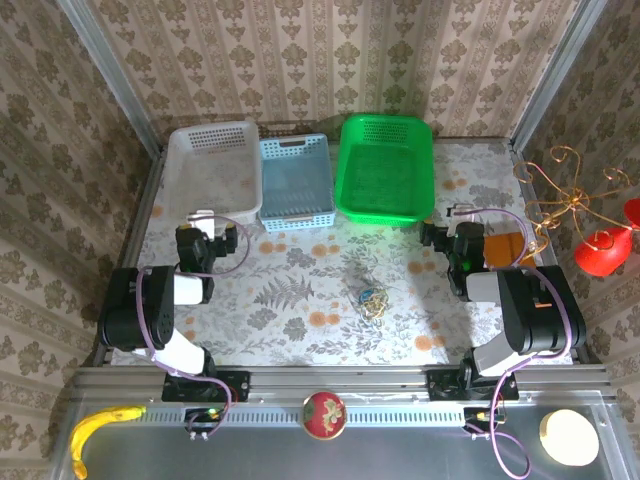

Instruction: Untangle the cables

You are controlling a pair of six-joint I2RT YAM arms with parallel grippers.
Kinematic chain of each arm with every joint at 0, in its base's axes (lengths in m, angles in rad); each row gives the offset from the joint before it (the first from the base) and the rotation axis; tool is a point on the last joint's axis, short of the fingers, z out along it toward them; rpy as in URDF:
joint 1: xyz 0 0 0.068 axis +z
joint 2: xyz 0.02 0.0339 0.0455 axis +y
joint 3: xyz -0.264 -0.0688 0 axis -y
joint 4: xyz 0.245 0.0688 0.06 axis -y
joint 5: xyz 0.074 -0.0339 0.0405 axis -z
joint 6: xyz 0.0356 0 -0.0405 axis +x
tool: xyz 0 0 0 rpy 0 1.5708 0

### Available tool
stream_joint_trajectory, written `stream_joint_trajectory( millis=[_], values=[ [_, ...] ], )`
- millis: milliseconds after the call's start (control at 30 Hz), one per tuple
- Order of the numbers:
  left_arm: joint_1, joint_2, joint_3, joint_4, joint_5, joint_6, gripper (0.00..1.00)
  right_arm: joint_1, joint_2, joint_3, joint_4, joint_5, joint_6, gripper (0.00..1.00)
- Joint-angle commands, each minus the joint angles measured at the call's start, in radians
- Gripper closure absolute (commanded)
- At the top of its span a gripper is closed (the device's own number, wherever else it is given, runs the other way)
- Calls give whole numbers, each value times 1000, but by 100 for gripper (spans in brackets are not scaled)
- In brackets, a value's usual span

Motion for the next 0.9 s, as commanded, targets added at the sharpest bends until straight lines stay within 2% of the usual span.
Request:
stream_joint_trajectory(
  millis=[0, 867],
  values=[
    [6, -6, 8, 5, 10, 11, 0, 6, -1, 9, 19, -12, -14, 0],
    [9, -5, 14, -5, 17, 8, 0, 0, 2, 13, 12, -24, -11, 0]
  ],
)
